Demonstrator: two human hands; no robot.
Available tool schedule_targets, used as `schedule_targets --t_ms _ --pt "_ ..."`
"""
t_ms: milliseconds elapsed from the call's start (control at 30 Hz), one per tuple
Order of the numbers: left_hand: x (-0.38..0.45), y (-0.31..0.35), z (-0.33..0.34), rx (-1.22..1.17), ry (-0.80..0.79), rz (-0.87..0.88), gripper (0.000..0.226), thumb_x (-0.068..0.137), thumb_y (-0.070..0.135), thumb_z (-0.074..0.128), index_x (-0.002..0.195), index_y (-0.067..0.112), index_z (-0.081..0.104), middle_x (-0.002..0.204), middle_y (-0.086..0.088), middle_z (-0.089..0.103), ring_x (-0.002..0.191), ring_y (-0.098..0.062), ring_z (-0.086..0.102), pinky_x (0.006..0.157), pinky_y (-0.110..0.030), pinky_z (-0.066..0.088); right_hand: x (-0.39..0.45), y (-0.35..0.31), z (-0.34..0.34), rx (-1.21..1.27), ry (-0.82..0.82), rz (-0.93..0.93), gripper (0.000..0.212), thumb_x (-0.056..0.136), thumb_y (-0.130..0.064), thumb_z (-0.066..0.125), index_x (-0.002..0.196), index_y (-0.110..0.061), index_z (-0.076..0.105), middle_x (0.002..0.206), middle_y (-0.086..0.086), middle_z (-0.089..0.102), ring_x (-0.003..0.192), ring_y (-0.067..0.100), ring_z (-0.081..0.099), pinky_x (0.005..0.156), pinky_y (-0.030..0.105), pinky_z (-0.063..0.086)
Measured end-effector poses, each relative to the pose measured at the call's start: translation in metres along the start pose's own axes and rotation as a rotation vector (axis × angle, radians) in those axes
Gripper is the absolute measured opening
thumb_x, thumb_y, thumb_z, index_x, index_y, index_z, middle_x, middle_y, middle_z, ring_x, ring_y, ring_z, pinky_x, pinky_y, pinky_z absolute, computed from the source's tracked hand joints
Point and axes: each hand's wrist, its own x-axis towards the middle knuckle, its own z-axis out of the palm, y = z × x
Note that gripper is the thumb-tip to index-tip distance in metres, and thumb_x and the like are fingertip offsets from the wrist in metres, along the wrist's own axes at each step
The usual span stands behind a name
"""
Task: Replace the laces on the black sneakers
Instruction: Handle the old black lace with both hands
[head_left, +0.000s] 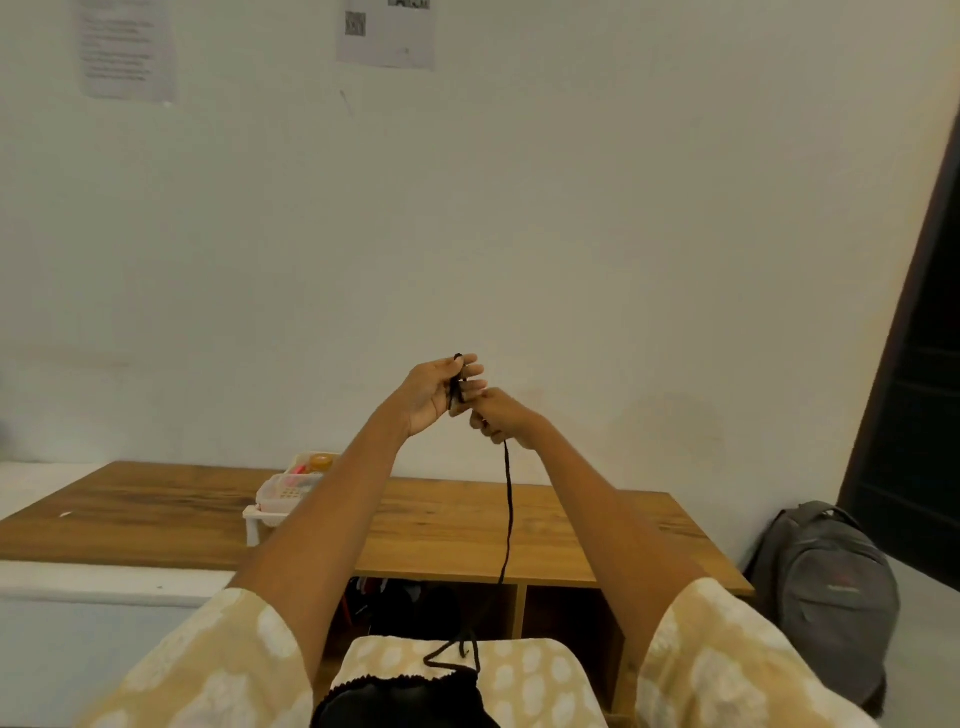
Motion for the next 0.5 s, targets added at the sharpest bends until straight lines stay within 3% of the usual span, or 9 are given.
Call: schedule_targets --t_ms 133,233,300,400,500 --pt "0.006 -0.014 -0.01 0.05 0.129 -0.002 0.027 0.101 0.008 0.037 0.119 -0.003 0.054 0.127 -0.019 0.057 0.11 -0.031 0.06 0.093 -0.037 0.049 -0.006 -0.005 0.005 -0.204 -0.27 0.034 0.031 0.098 -0.028 0.046 0.119 -0.009 0.059 0.064 -0.001 0.038 0.049 0.009 0.026 0.043 0.019 0.022" --pt "0.001 -0.019 -0.016 0.242 0.12 -0.012 0.031 0.101 0.01 0.04 0.126 -0.003 0.052 0.121 -0.014 0.06 0.101 -0.021 0.063 0.087 -0.031 0.051 -0.012 -0.023 -0.007 -0.297 -0.347 -0.034 0.021 0.095 -0.027 0.053 0.106 -0.012 0.063 0.061 -0.003 0.034 0.05 0.009 0.025 0.045 0.019 0.025" --pt "-0.002 -0.018 -0.019 0.348 0.071 -0.042 0.031 0.101 0.012 0.042 0.124 -0.002 0.055 0.105 -0.013 0.066 0.083 -0.014 0.067 0.076 -0.025 0.053 -0.014 -0.037 -0.018 -0.283 -0.285 -0.081 0.022 0.095 -0.032 0.054 0.091 -0.013 0.063 0.06 -0.004 0.036 0.049 0.008 0.029 0.046 0.018 0.03" --pt "-0.008 -0.014 -0.021 0.316 -0.012 -0.125 0.028 0.102 0.015 0.037 0.117 0.006 0.059 0.115 -0.011 0.066 0.097 -0.024 0.069 0.086 -0.032 0.054 -0.012 -0.053 -0.035 -0.223 -0.117 -0.149 0.033 0.095 -0.04 0.051 0.082 -0.011 0.057 0.06 -0.003 0.041 0.049 0.008 0.034 0.046 0.018 0.034" --pt "-0.014 -0.005 -0.019 0.189 -0.064 -0.125 0.026 0.101 0.012 0.037 0.112 0.007 0.06 0.108 -0.009 0.068 0.089 -0.023 0.07 0.079 -0.03 0.057 -0.005 -0.056 -0.043 -0.186 0.079 -0.162 0.034 0.096 -0.04 0.049 0.086 -0.008 0.057 0.063 -0.001 0.041 0.051 0.01 0.035 0.046 0.019 0.034"
